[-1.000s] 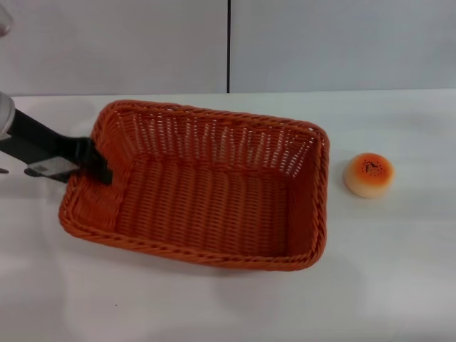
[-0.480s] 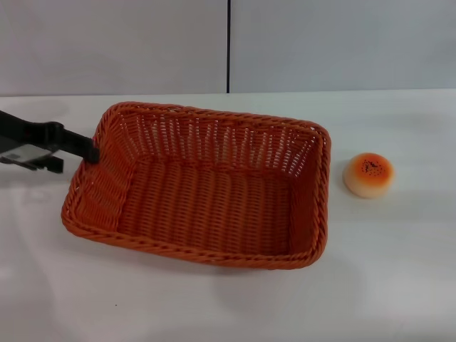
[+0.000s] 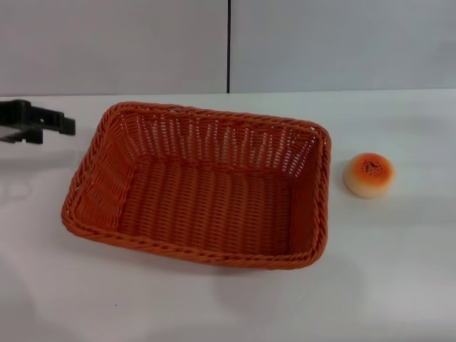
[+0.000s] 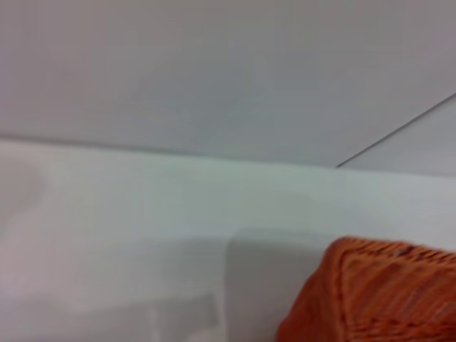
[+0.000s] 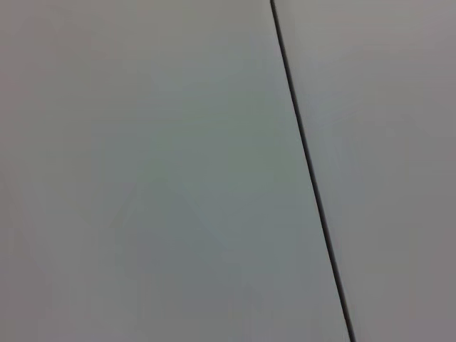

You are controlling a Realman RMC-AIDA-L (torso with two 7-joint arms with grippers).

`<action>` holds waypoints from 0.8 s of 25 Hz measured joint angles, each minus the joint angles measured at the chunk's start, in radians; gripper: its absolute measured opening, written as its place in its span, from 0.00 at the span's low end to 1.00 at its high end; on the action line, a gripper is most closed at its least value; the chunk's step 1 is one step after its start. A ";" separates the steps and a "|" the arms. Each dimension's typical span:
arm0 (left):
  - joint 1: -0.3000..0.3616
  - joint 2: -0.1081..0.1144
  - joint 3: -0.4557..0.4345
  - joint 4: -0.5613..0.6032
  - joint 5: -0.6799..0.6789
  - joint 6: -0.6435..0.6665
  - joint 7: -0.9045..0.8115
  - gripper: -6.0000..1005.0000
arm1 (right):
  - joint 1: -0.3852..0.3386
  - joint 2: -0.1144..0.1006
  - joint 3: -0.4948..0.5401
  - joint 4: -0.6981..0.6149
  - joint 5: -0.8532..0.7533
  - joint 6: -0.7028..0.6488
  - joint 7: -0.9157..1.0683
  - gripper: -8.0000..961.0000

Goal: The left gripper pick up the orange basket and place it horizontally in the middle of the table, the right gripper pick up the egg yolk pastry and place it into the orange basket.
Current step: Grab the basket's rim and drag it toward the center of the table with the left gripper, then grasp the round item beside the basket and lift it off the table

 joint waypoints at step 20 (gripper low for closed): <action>0.316 -0.012 -0.348 0.043 -0.738 -0.003 0.570 0.74 | -0.106 0.037 -0.001 -0.233 -0.143 -0.043 0.285 0.62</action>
